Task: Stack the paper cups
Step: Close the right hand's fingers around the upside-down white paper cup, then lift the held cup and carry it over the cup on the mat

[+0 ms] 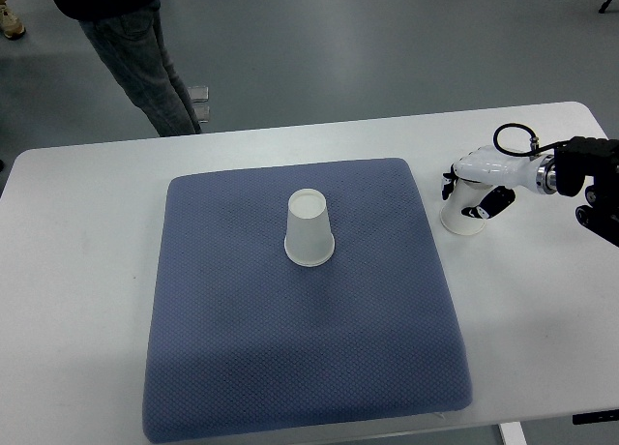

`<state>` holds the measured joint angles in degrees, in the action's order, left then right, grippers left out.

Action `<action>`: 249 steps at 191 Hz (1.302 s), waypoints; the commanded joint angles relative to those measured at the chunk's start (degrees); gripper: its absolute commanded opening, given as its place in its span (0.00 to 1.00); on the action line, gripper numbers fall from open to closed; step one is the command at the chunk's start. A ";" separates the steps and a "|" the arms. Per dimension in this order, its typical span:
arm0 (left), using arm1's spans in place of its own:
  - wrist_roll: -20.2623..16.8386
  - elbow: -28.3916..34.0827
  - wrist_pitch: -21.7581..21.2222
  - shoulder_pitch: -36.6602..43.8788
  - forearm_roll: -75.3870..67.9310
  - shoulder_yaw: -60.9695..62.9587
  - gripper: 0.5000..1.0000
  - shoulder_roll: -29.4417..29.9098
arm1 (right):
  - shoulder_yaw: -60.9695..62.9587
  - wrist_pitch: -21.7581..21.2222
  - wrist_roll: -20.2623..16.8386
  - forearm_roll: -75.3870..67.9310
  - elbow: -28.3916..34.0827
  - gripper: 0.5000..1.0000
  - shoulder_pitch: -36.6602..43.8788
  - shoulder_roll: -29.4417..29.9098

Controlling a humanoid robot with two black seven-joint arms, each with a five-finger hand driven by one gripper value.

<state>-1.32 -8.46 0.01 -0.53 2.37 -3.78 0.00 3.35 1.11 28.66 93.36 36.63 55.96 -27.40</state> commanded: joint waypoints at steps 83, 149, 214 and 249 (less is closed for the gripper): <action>0.00 0.02 -0.01 0.00 0.00 0.00 1.00 0.00 | 0.16 -1.64 0.00 -0.46 0.02 0.00 0.73 -0.20; 0.00 -0.07 -0.01 0.00 0.00 0.00 1.00 0.00 | 1.04 -5.42 0.88 -0.99 1.25 0.00 7.15 -1.34; 0.00 -0.07 -0.01 0.00 0.00 0.00 1.00 0.00 | 2.89 -13.41 1.67 -4.33 11.44 0.00 15.06 -2.57; 0.00 0.02 -0.01 0.00 0.00 0.00 1.00 0.00 | 8.86 -19.04 1.14 -4.33 14.70 0.00 16.47 -1.34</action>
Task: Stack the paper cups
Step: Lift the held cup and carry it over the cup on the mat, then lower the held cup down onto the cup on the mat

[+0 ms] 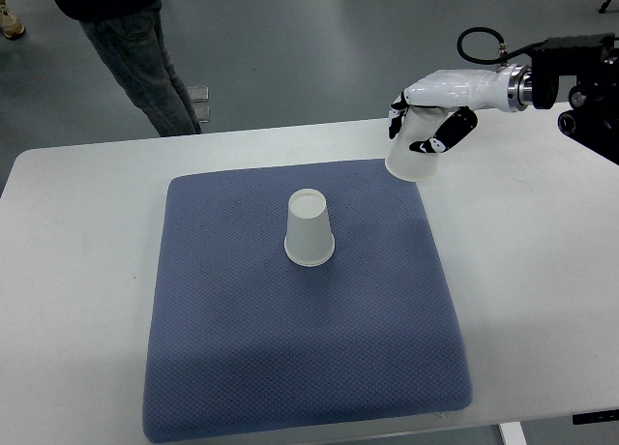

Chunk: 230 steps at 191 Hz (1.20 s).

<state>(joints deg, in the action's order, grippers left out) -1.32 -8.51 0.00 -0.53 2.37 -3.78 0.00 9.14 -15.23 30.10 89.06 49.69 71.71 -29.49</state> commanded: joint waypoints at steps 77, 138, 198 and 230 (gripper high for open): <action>0.00 -0.02 0.00 0.00 0.00 0.00 1.00 0.00 | 4.48 -5.69 -0.31 -0.64 7.79 0.00 2.47 4.27; 0.00 -0.02 0.00 0.00 0.00 0.00 1.00 0.00 | 4.48 -4.37 -0.49 -0.73 7.44 0.00 2.91 7.70; 0.00 0.07 0.00 0.00 0.00 0.00 1.00 0.00 | 4.39 -3.14 -0.66 -0.11 7.09 0.00 0.36 10.25; 0.00 -0.02 0.00 0.00 0.00 0.00 1.00 0.00 | 4.39 -2.79 -0.66 -0.03 7.09 0.00 -0.08 10.16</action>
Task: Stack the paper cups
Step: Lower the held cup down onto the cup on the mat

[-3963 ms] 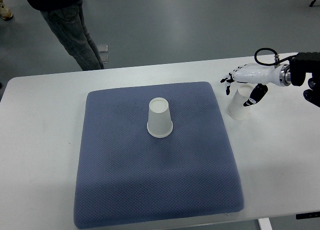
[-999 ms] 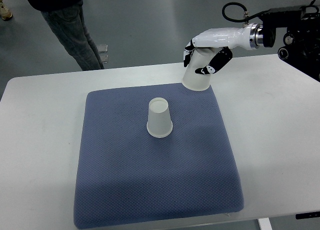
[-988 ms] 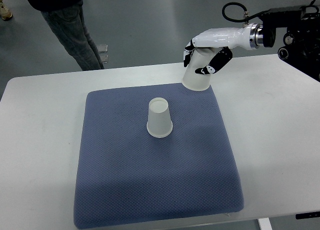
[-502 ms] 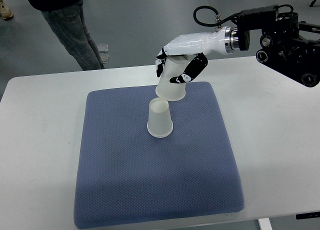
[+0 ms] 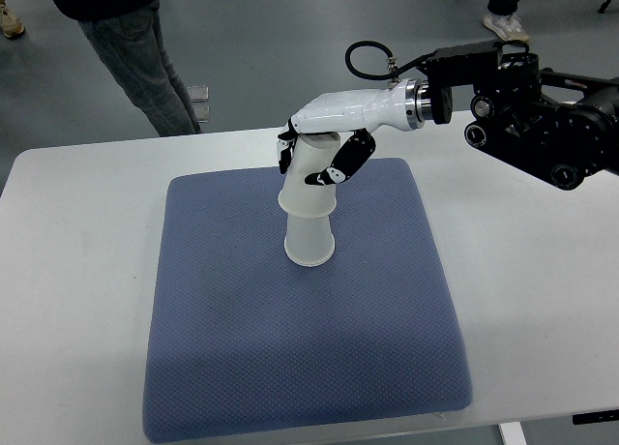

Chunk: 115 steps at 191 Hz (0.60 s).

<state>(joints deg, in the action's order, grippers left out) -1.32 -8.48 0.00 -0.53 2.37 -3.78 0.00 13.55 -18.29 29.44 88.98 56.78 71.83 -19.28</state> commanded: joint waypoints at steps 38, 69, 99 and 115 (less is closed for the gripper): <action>0.00 -0.04 0.00 0.00 0.00 0.00 1.00 0.00 | -0.01 1.24 0.01 0.06 -0.26 0.00 -0.63 0.04; 0.00 0.05 0.00 0.00 0.00 0.00 1.00 0.00 | -0.10 2.47 0.01 0.15 -0.35 0.00 -1.25 0.12; 0.00 0.04 0.00 0.00 0.00 0.00 1.00 0.00 | -0.10 2.91 0.09 0.23 -0.35 0.00 -1.60 0.21; 0.00 -0.04 0.00 0.00 0.00 0.00 1.00 0.00 | -0.10 3.09 0.09 0.23 -0.35 0.00 -1.78 0.30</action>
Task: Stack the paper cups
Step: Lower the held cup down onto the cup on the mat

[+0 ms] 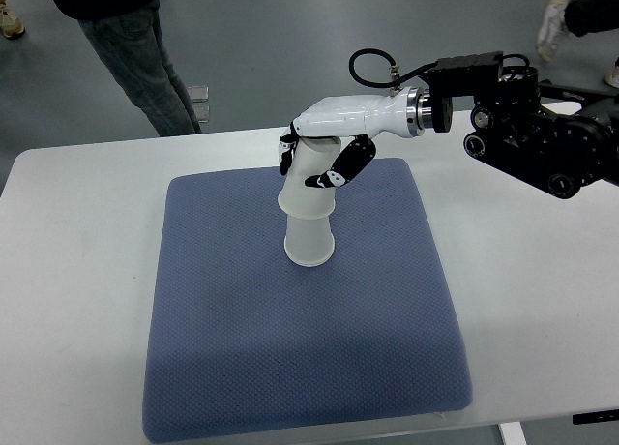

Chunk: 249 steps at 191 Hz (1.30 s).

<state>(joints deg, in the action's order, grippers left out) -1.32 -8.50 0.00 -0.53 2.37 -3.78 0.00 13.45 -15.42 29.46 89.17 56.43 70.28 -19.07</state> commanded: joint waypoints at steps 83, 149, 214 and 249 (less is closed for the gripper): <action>0.00 0.06 0.00 0.00 0.00 0.00 1.00 0.00 | -0.62 1.44 0.24 0.30 -0.35 0.00 -1.20 0.97; 0.00 0.06 0.00 0.00 0.00 0.00 1.00 0.00 | -0.53 2.14 0.33 0.30 -0.53 0.19 -2.43 1.50; 0.00 -0.02 0.00 0.00 0.00 0.00 1.00 0.00 | -0.62 3.02 0.15 0.30 -0.62 0.22 -3.66 2.37; 0.00 -0.02 0.00 0.00 0.00 0.00 1.00 0.00 | -0.35 3.55 0.15 0.13 -0.97 0.74 -4.10 2.46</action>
<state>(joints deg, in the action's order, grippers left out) -1.32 -8.50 0.00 -0.53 2.37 -3.78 0.00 12.88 -11.99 29.58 89.47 55.68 66.38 -16.64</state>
